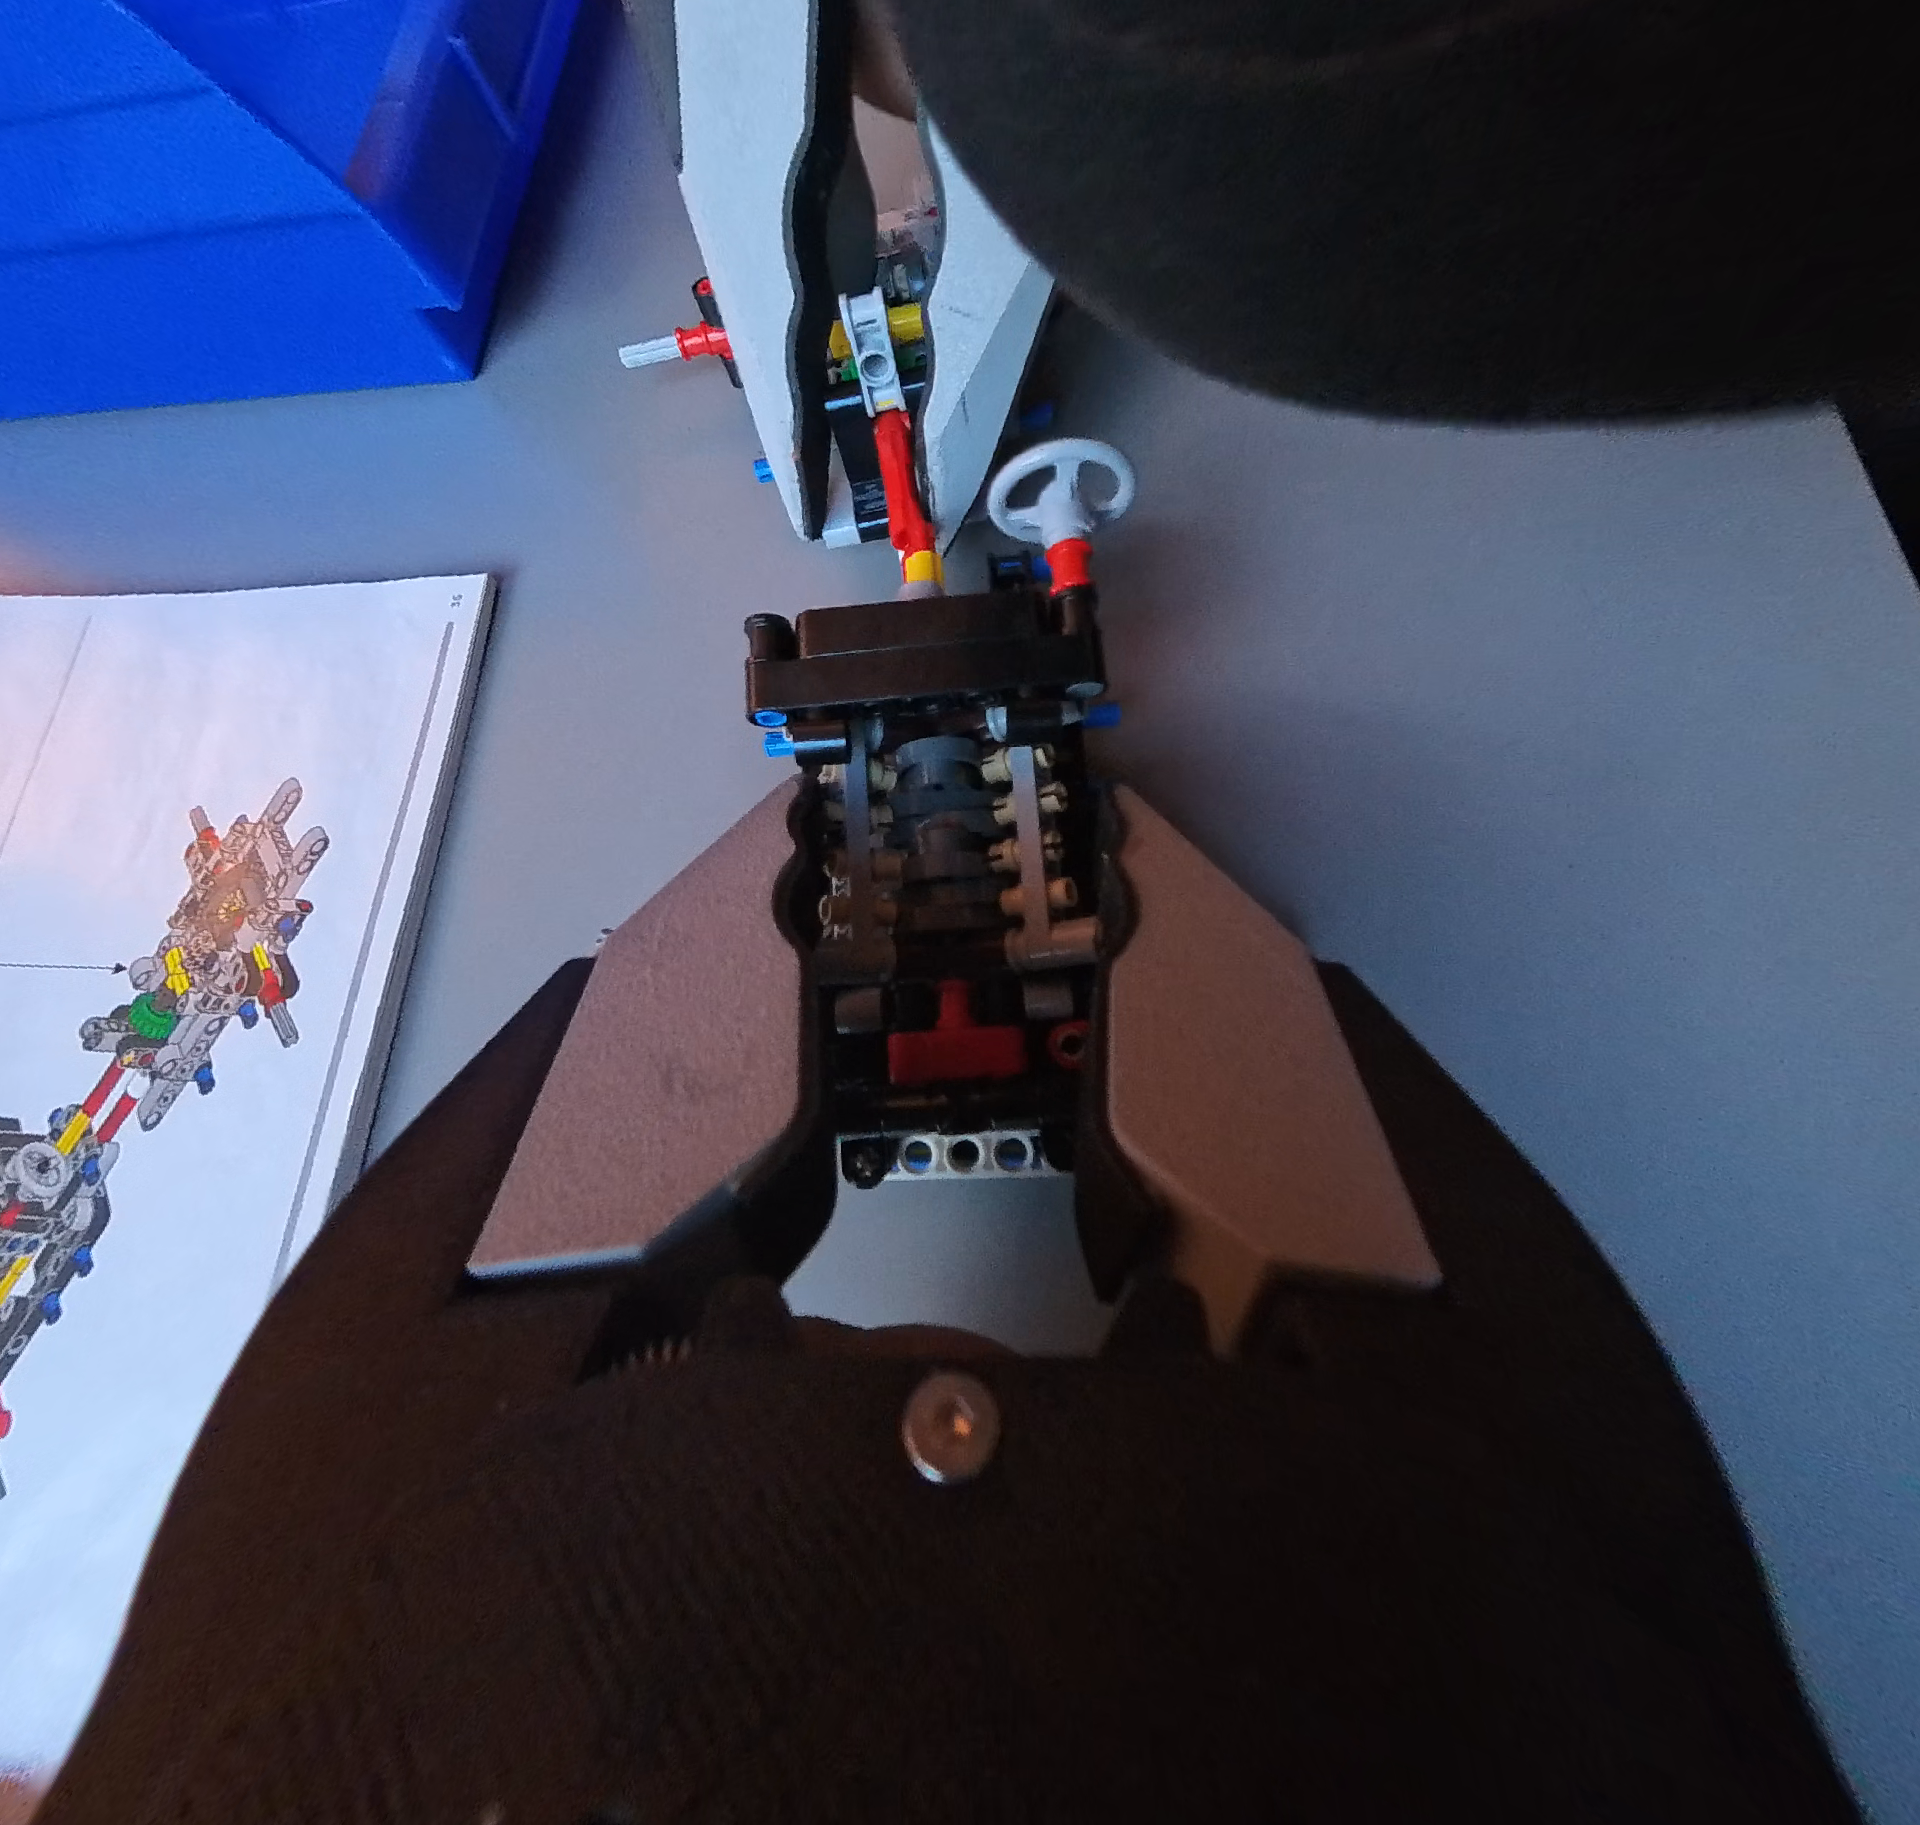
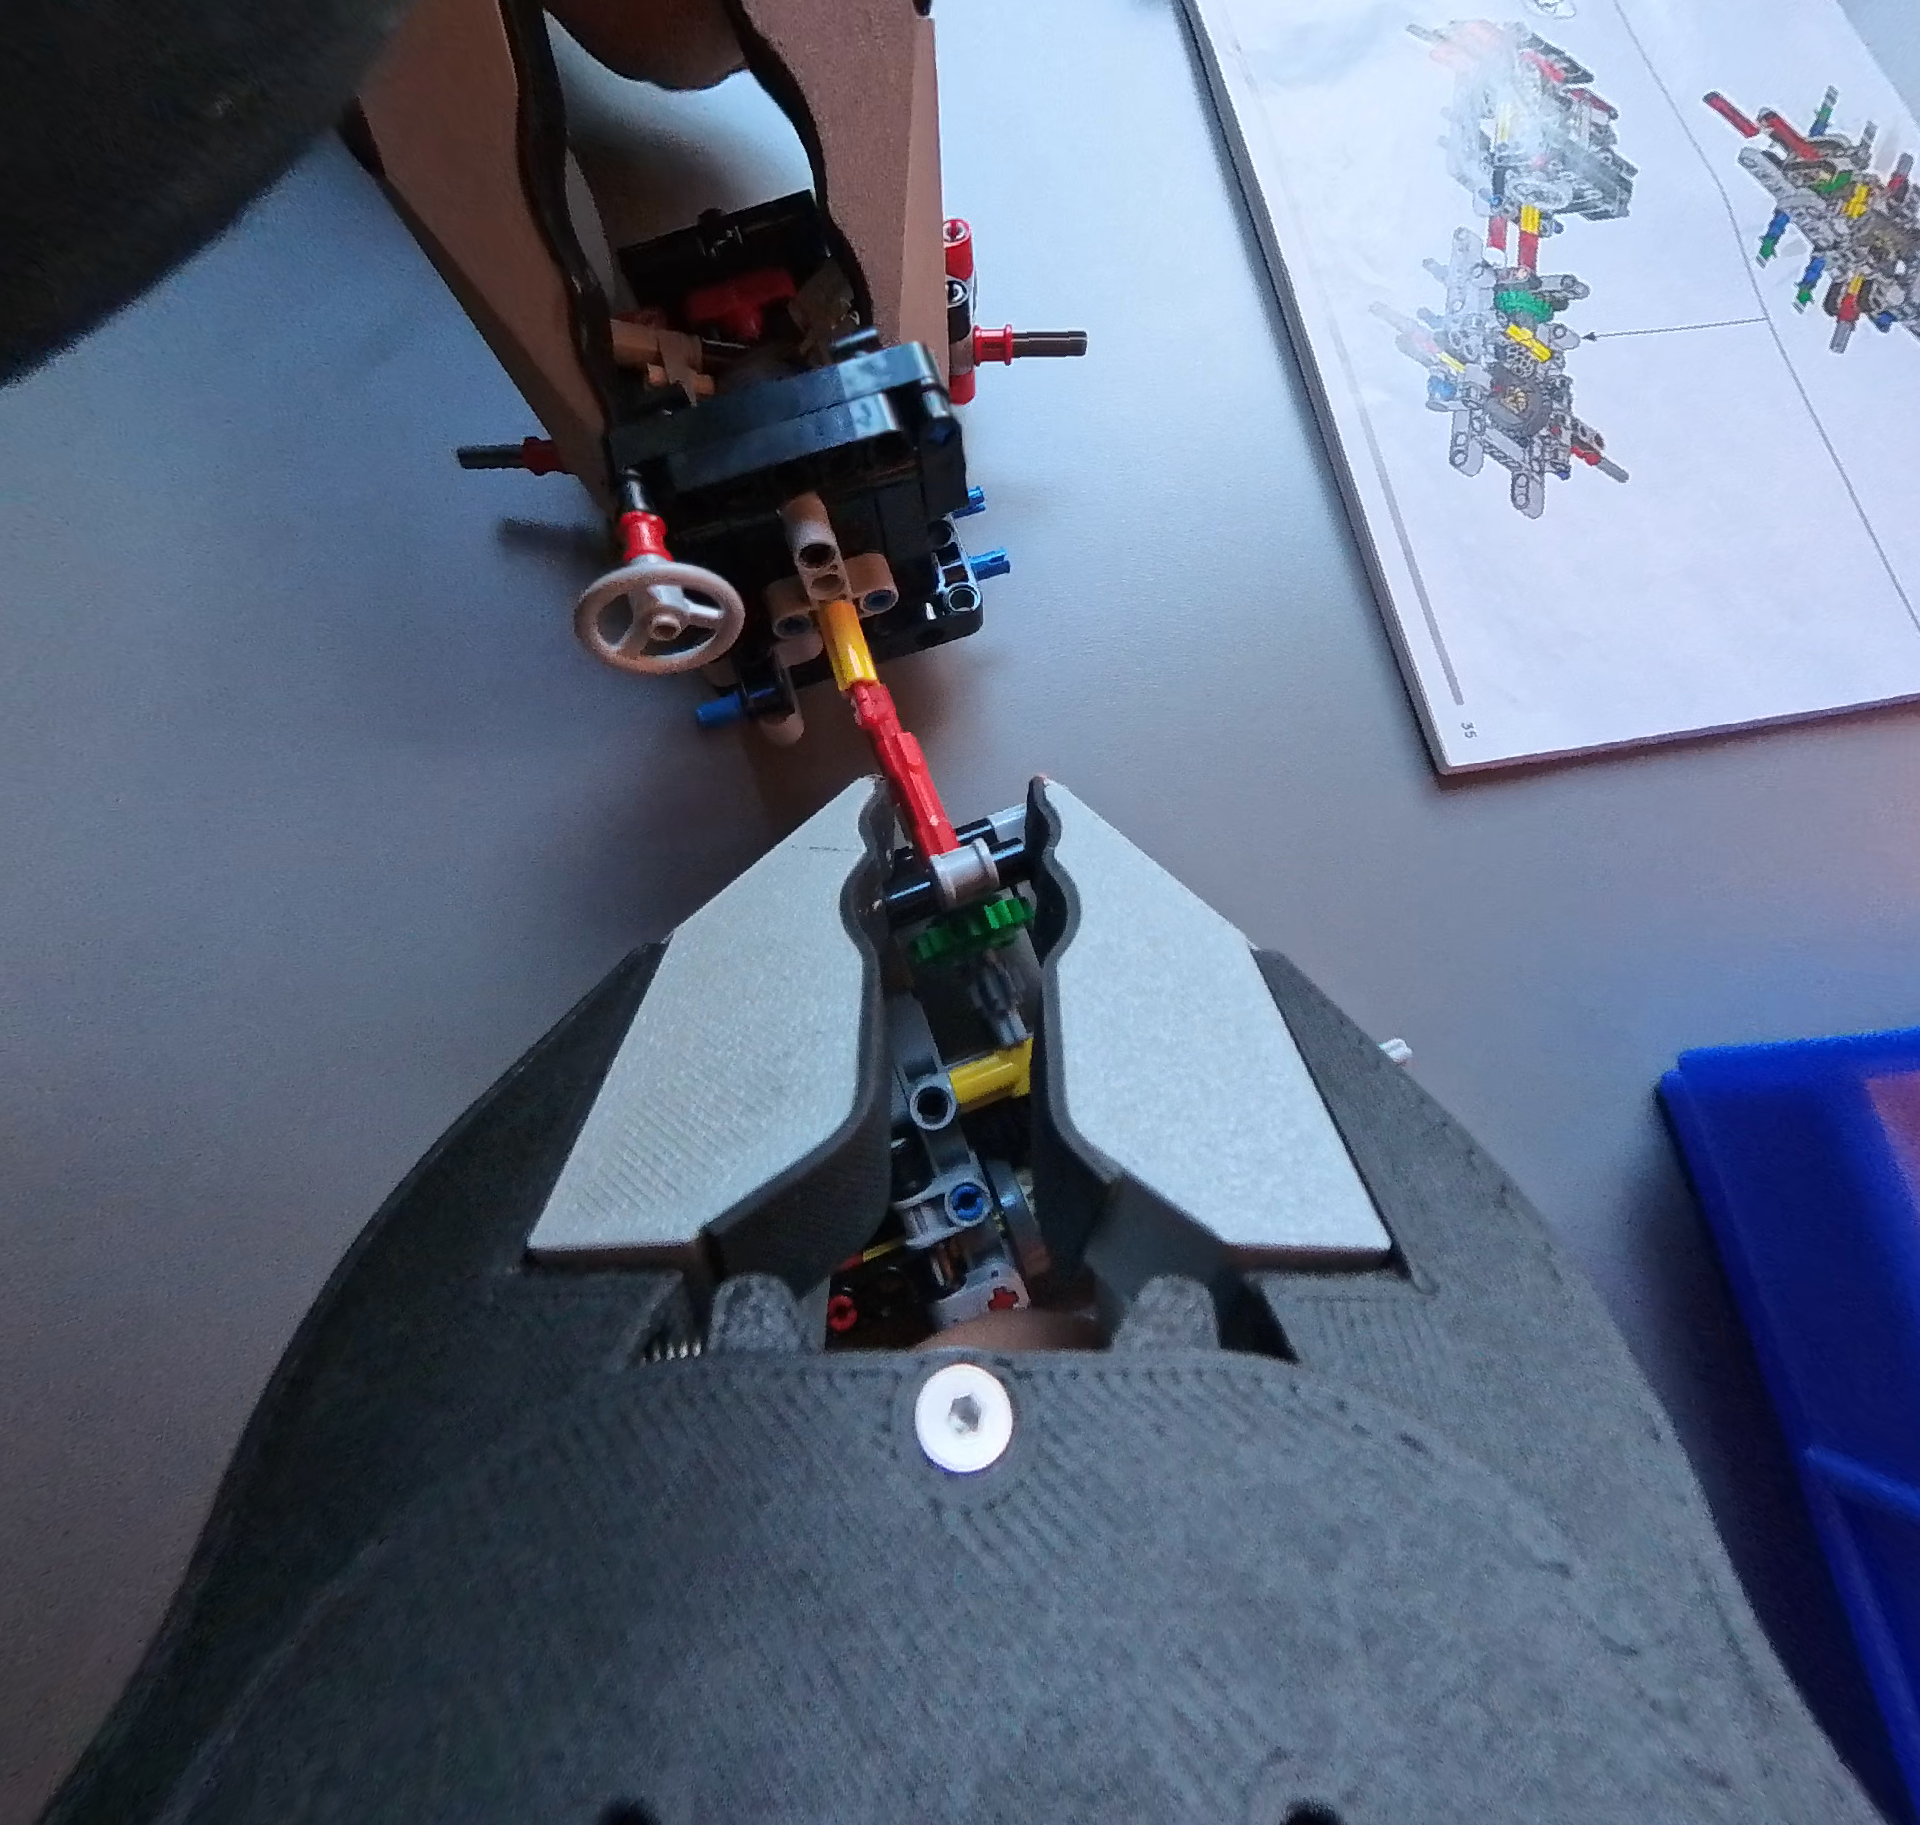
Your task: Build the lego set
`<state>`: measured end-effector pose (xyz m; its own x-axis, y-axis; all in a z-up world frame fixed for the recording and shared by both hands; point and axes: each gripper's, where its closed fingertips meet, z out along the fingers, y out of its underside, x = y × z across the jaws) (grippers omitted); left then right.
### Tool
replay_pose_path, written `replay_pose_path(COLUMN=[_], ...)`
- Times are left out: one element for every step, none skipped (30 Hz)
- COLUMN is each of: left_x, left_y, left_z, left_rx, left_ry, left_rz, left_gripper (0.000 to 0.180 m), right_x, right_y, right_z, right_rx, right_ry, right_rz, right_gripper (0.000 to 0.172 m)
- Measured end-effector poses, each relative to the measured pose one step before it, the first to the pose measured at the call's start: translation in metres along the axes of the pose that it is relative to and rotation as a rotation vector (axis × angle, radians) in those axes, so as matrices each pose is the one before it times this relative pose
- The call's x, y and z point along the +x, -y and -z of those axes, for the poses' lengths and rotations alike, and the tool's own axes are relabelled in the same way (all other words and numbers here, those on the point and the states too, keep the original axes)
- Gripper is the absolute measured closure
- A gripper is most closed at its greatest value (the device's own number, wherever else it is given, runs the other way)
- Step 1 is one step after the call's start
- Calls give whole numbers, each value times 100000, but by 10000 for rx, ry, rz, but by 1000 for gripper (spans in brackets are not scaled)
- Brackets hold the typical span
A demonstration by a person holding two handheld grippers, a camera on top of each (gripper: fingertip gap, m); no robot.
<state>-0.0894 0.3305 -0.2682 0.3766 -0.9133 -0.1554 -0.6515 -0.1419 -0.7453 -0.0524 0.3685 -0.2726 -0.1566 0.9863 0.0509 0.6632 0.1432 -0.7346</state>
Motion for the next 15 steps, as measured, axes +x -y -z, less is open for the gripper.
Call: replay_pose_path(left_x=[15, -23, -48, -35, -18, -6, 7, -16, -31, -56, -47, -12, -12, -1, -12], left_y=[-24, -21, -28, -24, -27, -25, -20, 2, -18, -20, -9, -1, 16, 3, 0], left_z=[-32, -22, -31, -29, -43, -42, -43, -22, -25, -25, -29, -16, -11, -1, -12], left_rx=[-61, -51, -51, -60, -63, -70, -71, -46, -39, -34, -30, -23, -14, -1, -9], left_ry=[30, 29, 46, 36, 26, 36, 36, 22, 15, 23, 22, 22, 17, 9, 7], left_rz=[-70, -50, -42, -33, -24, -23, -25, 20, 55, 73, 63, 29, 9, -2, 30], left_gripper=[130, 130, 130, 130, 130, 130, 130, 130, 130, 130, 130, 130, 130, 130, 130], right_x=[-4, 29, 40, 41, 14, 22, 8, 4, 22, 13, 29, 25, 12, -2, 14], right_y=[-20, -24, -30, -15, -43, -49, -51, -30, -28, -6, -18, -25, -23, -13, 4], right_z=[-24, -30, -22, -23, -26, -30, -28, -24, -7, -10, -14, -28, -22, 0, -2], right_rx=[-38, -47, -47, -45, -54, -69, -73, -56, -44, -39, -44, -55, -45, -21, 4], right_ry=[3, -4, -19, -12, -9, -17, -15, -4, 11, 15, 3, 4, 2, 1, -2], right_rz=[-12, -26, -36, -38, -11, -6, -7, -17, -43, -49, -37, -28, -20, 9, -13], right_gripper=[149, 149, 149, 149, 149, 149, 149, 150, 150, 150, 150, 150, 150, 150, 150])
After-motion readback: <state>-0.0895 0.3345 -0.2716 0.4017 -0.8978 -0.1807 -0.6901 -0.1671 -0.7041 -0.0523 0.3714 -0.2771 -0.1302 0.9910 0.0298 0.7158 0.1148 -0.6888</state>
